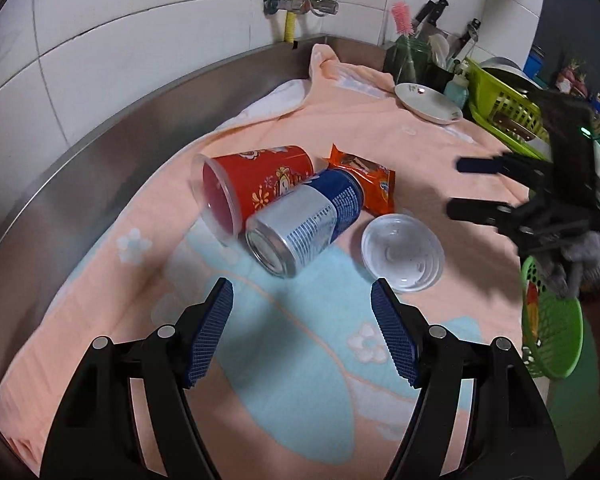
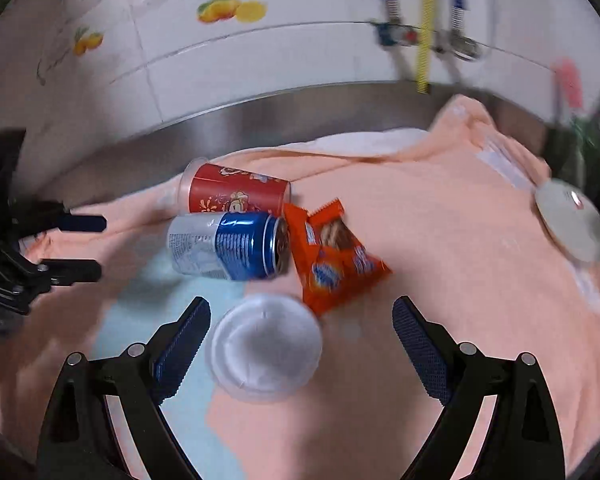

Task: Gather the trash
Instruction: 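Move both tools back over the towel toward the snack bag and cans, then grasp the orange snack bag with the right tool while the left tool grasps the blue-white can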

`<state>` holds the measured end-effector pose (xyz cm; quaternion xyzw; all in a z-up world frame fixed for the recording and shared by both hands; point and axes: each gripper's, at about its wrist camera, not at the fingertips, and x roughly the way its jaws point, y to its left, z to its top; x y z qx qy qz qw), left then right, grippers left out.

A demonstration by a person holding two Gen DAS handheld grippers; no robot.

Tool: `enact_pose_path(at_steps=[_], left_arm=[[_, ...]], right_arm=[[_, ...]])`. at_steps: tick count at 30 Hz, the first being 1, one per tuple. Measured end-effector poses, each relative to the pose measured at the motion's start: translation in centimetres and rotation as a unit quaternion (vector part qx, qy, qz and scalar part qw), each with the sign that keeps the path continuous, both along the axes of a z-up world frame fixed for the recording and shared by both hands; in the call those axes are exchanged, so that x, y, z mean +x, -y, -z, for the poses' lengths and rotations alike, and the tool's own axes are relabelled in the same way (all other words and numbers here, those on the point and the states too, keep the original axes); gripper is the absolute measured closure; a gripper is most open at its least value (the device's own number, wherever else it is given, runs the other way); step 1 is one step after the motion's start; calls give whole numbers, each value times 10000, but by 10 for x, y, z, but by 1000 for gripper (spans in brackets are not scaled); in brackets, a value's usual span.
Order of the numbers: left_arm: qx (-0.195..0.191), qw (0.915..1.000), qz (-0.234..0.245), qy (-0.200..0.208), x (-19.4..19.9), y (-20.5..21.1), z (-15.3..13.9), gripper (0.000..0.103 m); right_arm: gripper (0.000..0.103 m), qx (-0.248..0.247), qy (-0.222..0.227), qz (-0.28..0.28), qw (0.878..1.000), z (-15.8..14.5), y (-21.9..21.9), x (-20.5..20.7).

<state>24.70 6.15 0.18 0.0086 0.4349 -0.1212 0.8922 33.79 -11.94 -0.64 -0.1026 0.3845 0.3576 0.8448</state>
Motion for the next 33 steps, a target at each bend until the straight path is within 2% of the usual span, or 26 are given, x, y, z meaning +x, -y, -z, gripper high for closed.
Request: enact_pose_path(at_steps=[6, 10, 20, 22, 23, 26, 33], left_arm=[[-108, 9999, 20, 57, 9, -11, 4, 32], [-51, 9998, 136, 130, 12, -11, 6, 32], [204, 9981, 548, 219, 35, 4, 6, 32], [231, 9975, 635, 213, 41, 8, 7, 29], [214, 9972, 680, 209, 43, 10, 7, 29], [309, 9958, 841, 179, 53, 19, 8, 29], [441, 9928, 1110, 5, 76, 37, 24, 29]], right_arm=[[14, -447, -31, -386, 9983, 27, -26, 36], [14, -617, -74, -522, 9967, 41, -33, 52], [14, -646, -267, -678, 9952, 61, -38, 80], [14, -674, -287, -706, 9948, 64, -39, 81], [15, -672, -312, -714, 9947, 65, -39, 81], [32, -645, -421, -662, 9948, 69, -36, 84], [37, -354, -413, -278, 9981, 57, -15, 77]])
